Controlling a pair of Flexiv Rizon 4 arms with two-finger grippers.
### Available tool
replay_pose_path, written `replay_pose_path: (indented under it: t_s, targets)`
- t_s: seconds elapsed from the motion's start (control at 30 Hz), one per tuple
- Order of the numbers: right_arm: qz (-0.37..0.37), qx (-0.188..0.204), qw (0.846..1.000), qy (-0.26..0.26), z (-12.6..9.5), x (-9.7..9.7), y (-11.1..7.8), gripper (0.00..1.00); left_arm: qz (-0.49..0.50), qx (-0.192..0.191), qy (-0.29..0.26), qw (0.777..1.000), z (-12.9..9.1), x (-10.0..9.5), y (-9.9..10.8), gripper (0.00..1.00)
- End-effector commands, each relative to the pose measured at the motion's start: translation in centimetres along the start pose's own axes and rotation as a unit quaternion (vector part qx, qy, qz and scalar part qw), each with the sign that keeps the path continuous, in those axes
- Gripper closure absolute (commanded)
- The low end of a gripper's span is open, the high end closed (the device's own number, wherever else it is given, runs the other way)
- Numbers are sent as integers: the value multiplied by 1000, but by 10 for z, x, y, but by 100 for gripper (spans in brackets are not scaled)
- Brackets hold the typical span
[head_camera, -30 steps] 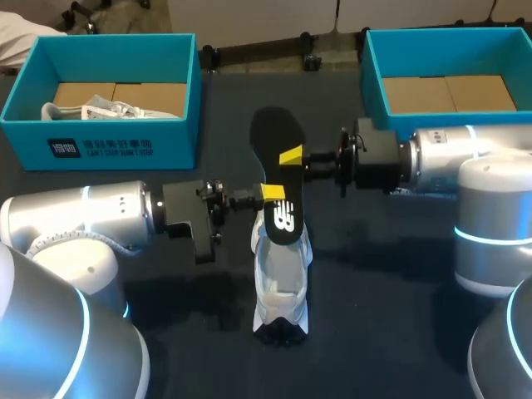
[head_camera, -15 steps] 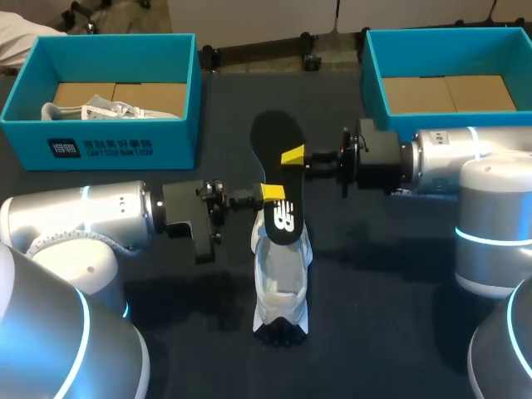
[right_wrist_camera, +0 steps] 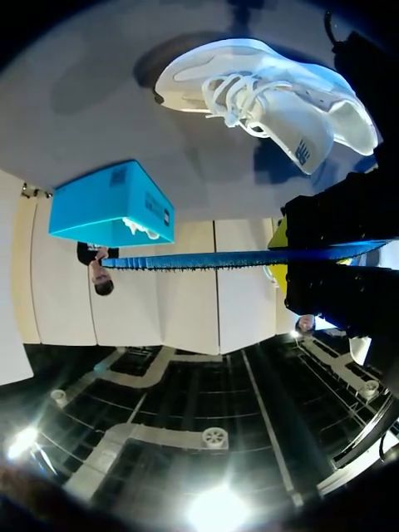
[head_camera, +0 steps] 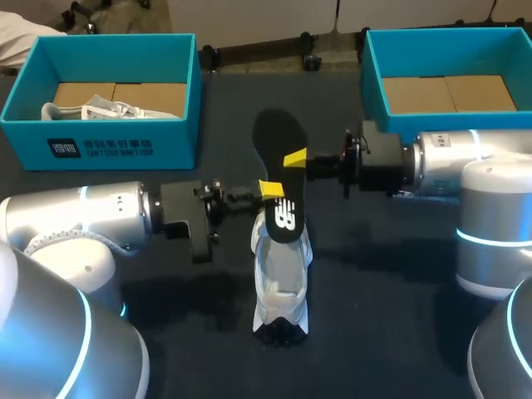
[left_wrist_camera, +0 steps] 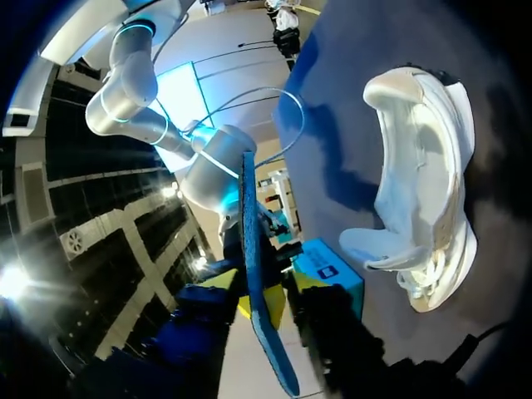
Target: Take the shoe out of the shoebox, open the shoe tongue, remove and reinsert the insole, then place the shoe into the shoebox
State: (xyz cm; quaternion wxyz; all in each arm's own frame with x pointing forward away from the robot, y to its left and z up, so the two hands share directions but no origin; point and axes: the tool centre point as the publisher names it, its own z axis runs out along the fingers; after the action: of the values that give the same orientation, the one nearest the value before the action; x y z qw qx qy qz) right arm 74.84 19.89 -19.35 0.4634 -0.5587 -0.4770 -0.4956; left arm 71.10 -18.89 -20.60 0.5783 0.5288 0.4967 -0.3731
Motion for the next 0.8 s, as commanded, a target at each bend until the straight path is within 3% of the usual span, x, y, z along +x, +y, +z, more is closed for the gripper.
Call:
replay_pose_path:
  t_s: [0.03,0.33,0.5,0.57,0.63,0.8]
  targets:
    - [-4,-3,1000,0,-5,-3,-2,100,-6,26,40,999,-31,-7,0,0]
    - [-11,4,1000,-6,-5,-15,-6,100,-34,71,121,989,-76,-9,20,0]
    - [-7,8,1000,-2,-1,-25,-9,100,-36,89,187,978,-91,-19,34,0]
    - [-4,4,1000,3,-1,-27,-10,100,-31,100,240,965,-98,-25,45,0]
    - [1,-4,1000,3,0,-28,-10,100,32,76,297,951,-101,-28,58,0]
    - [1,-6,1000,3,0,-28,-11,100,32,76,297,951,-101,-28,58,0]
